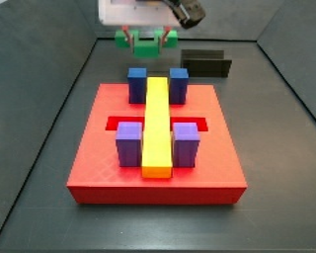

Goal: Pick up the green object. Move up. Place the green object on the fixture. Regrasp the green object. Move to above the board. Insert the green object.
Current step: Place the green object on the fixture.

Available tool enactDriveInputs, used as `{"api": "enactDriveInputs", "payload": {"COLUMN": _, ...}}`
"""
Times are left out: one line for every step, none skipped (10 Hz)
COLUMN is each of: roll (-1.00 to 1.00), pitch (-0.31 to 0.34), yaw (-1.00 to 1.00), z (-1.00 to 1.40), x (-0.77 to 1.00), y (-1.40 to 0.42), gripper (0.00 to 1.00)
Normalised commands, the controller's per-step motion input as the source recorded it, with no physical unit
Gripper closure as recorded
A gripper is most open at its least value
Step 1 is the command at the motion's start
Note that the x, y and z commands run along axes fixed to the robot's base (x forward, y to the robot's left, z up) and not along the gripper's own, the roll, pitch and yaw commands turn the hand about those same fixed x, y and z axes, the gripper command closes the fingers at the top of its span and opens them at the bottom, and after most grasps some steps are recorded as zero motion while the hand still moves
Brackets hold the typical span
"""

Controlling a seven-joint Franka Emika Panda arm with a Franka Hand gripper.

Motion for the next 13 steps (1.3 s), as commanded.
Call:
{"api": "enactDriveInputs", "payload": {"roll": -0.11, "pitch": 0.180, "yaw": -0.19, "z": 0.82, "x": 0.33, "y": 0.11, "gripper": 1.00}}
{"api": "enactDriveInputs", "payload": {"roll": -0.29, "pitch": 0.111, "yaw": -0.14, "z": 0.76, "x": 0.17, "y": 0.14, "gripper": 1.00}}
{"api": "enactDriveInputs", "payload": {"roll": -0.63, "pitch": 0.000, "yaw": -0.01, "z": 0.61, "x": 0.16, "y": 0.23, "gripper": 1.00}}
{"api": "enactDriveInputs", "payload": {"roll": -0.79, "pitch": 0.000, "yaw": 0.00, "z": 0.52, "x": 0.13, "y": 0.27, "gripper": 1.00}}
{"api": "enactDriveInputs", "payload": {"roll": -0.92, "pitch": -0.026, "yaw": 0.00, "z": 0.39, "x": 0.00, "y": 0.27, "gripper": 1.00}}
{"api": "enactDriveInputs", "payload": {"roll": -1.00, "pitch": -0.114, "yaw": 0.00, "z": 0.21, "x": 0.00, "y": 0.25, "gripper": 1.00}}
{"api": "enactDriveInputs", "payload": {"roll": -1.00, "pitch": -0.123, "yaw": 0.00, "z": 0.15, "x": 0.00, "y": 0.22, "gripper": 1.00}}
{"api": "enactDriveInputs", "payload": {"roll": -1.00, "pitch": -0.146, "yaw": 0.00, "z": 0.11, "x": 0.00, "y": 0.21, "gripper": 1.00}}
{"api": "enactDriveInputs", "payload": {"roll": -1.00, "pitch": -0.180, "yaw": 0.00, "z": 0.13, "x": 0.00, "y": 0.23, "gripper": 1.00}}
{"api": "enactDriveInputs", "payload": {"roll": -1.00, "pitch": -0.174, "yaw": 0.00, "z": 0.10, "x": 0.00, "y": 0.21, "gripper": 1.00}}
{"api": "enactDriveInputs", "payload": {"roll": -0.93, "pitch": -0.100, "yaw": 0.00, "z": 0.00, "x": 0.03, "y": 0.14, "gripper": 1.00}}
{"api": "enactDriveInputs", "payload": {"roll": -0.83, "pitch": -0.046, "yaw": 0.00, "z": -0.09, "x": 0.13, "y": 0.07, "gripper": 1.00}}
{"api": "enactDriveInputs", "payload": {"roll": -0.78, "pitch": 0.069, "yaw": 0.00, "z": -0.15, "x": 0.26, "y": 0.00, "gripper": 1.00}}
